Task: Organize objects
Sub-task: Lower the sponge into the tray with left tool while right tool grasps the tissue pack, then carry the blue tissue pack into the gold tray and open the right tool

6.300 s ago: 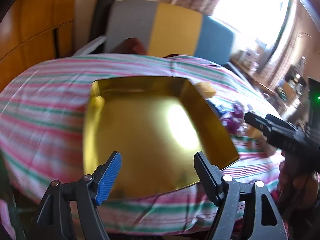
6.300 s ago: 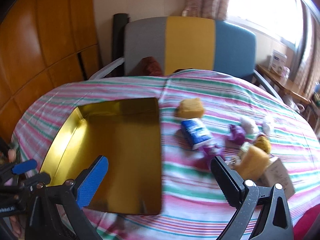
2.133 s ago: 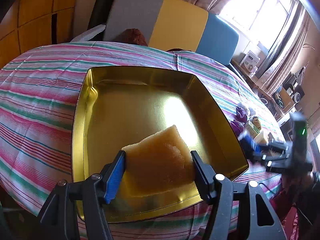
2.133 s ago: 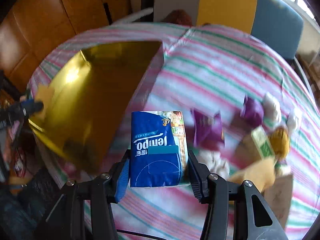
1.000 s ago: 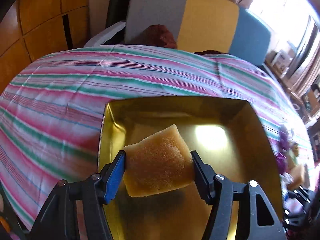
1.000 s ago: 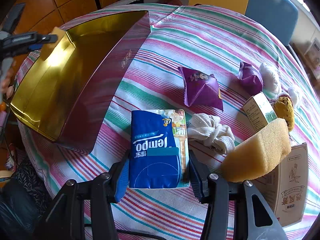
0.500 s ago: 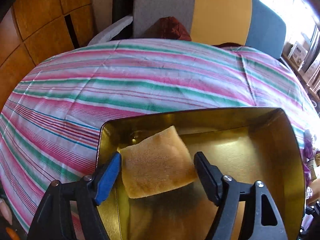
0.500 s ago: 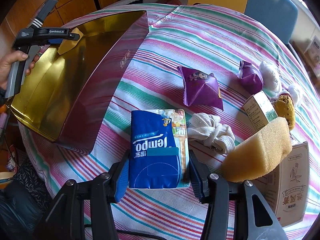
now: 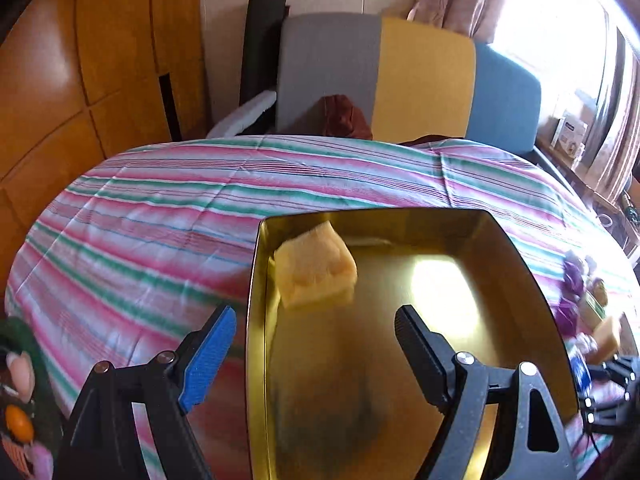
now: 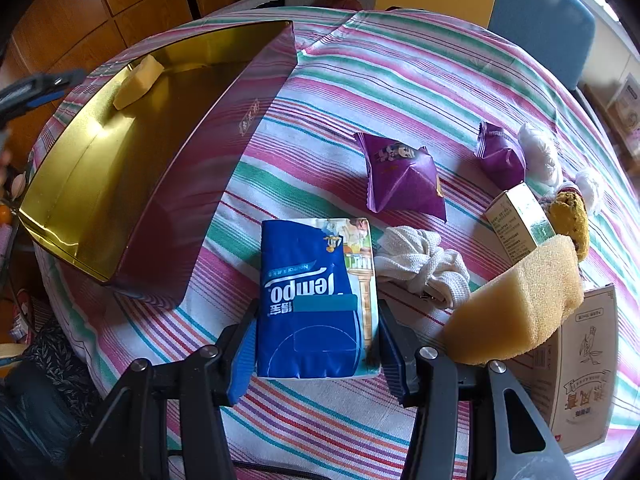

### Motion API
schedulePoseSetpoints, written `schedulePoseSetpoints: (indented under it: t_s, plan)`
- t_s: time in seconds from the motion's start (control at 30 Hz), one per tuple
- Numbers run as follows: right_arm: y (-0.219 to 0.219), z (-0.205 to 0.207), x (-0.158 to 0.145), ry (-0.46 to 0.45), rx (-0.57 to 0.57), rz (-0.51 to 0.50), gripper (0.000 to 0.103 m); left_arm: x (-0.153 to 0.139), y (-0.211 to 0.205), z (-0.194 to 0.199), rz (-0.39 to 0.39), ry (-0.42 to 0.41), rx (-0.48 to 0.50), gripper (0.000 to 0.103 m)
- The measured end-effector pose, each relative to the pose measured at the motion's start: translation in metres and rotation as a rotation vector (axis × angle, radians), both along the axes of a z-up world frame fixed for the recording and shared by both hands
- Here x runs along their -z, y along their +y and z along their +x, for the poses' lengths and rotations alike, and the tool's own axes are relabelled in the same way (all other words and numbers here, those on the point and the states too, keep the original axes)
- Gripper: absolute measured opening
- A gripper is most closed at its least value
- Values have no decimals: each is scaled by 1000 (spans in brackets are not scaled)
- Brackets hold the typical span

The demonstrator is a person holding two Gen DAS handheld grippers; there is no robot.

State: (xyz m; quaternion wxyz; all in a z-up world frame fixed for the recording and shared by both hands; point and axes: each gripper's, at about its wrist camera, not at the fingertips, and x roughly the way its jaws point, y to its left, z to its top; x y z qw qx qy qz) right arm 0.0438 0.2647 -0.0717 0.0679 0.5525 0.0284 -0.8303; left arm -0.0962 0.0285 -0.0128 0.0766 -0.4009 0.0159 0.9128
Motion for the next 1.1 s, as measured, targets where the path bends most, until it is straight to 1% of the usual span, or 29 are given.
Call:
schedulePoseSetpoints:
  t_s: [0.1,0.23,0.47,0.63,0.77,0.9,1.03,1.1]
  plan:
    - [0,-2,0,2,3,3,53,1,0,24,14,-8,17,83]
    - [-1,0,0,7,10,10,53,2,-2,42,27,-12,24,83]
    - [-2,6,-3,24,20,21,52,4,-7,62,12,-5,26,83]
    - [3,14,-10,27,78,-15,52,2,-15,71,9,-3,21,83]
    - [3,24,-26,57,114,-32,52,1,-25,73,10,-8,12,83]
    - [-2,27,-53,107,126,-35,52,3,-34,73,18,-16,-3,83]
    - [-22,20,-82,154,102,-56,52,5,-41,71,23,-30,-9,83]
    - [-41,11,-94,167,62,-83,52,7,-46,71,30,-41,-9,83]
